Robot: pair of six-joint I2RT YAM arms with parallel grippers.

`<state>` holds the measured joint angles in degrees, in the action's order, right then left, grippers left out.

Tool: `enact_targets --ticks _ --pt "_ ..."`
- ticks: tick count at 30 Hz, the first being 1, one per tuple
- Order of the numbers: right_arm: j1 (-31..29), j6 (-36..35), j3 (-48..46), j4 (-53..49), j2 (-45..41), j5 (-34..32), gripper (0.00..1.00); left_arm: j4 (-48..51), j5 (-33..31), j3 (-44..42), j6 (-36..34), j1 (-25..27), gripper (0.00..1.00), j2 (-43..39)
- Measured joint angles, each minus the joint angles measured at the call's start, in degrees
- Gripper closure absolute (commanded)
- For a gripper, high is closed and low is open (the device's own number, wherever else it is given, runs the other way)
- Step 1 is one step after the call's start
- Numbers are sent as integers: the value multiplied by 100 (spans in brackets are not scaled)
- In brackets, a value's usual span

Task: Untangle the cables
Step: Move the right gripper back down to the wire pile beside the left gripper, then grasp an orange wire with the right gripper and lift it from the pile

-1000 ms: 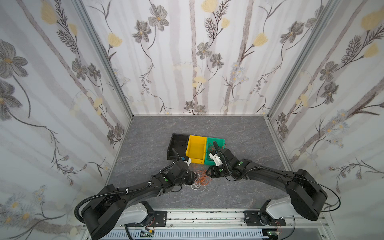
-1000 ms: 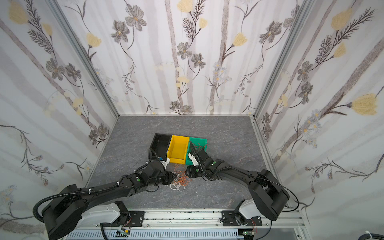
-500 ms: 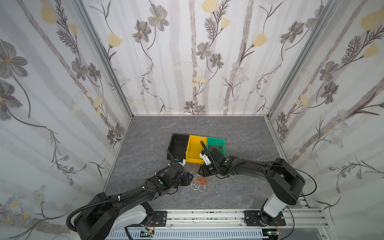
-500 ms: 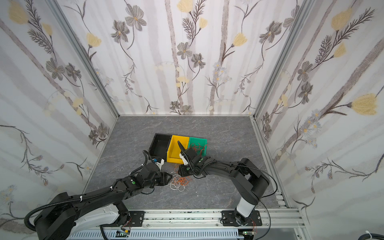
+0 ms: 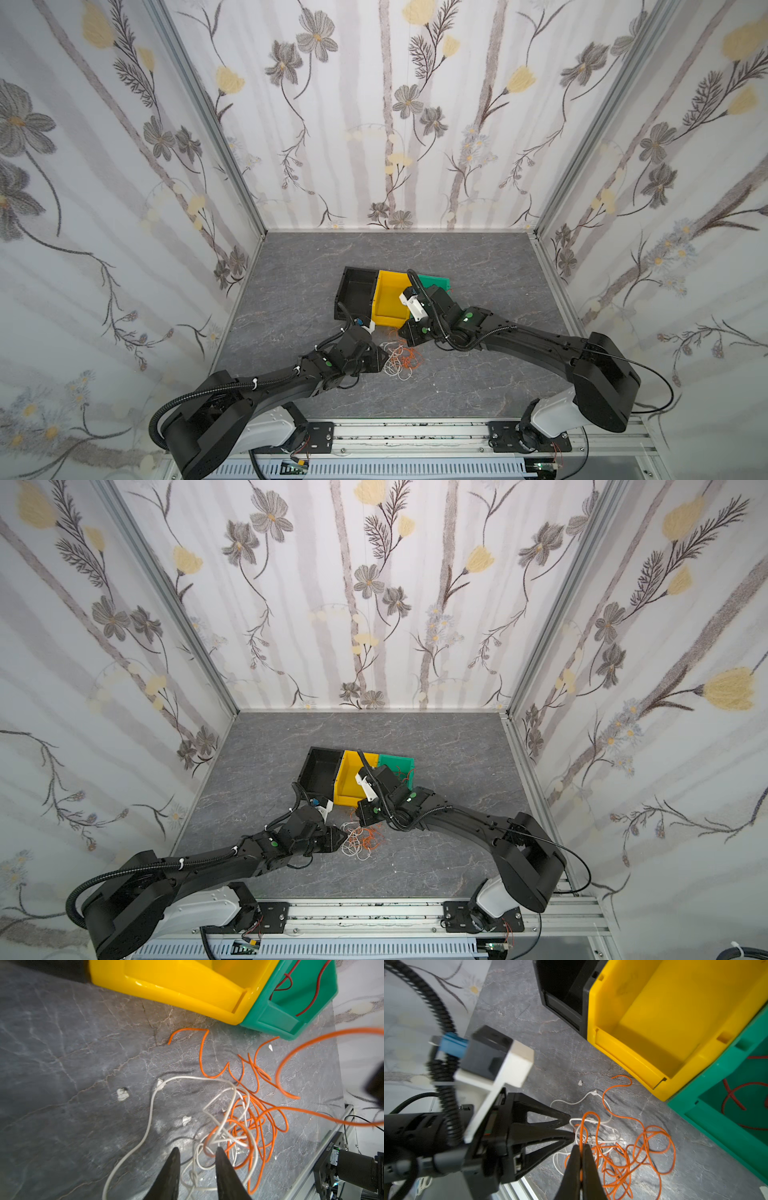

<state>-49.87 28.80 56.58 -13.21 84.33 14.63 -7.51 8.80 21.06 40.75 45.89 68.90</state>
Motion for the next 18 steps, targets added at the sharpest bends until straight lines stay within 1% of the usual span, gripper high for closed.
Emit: enact_targets --ticks 9,13,18 --pt "0 -190 297 -424 -876 -2 99 -94 -26 -72 35 0 90 63" --pt "0 -293 389 -592 -1261 -35 99 -125 -87 -107 48 -2 95 57" --pt "39 -402 431 -651 -1707 -162 98 -101 -133 -146 87 -2 97 -94"
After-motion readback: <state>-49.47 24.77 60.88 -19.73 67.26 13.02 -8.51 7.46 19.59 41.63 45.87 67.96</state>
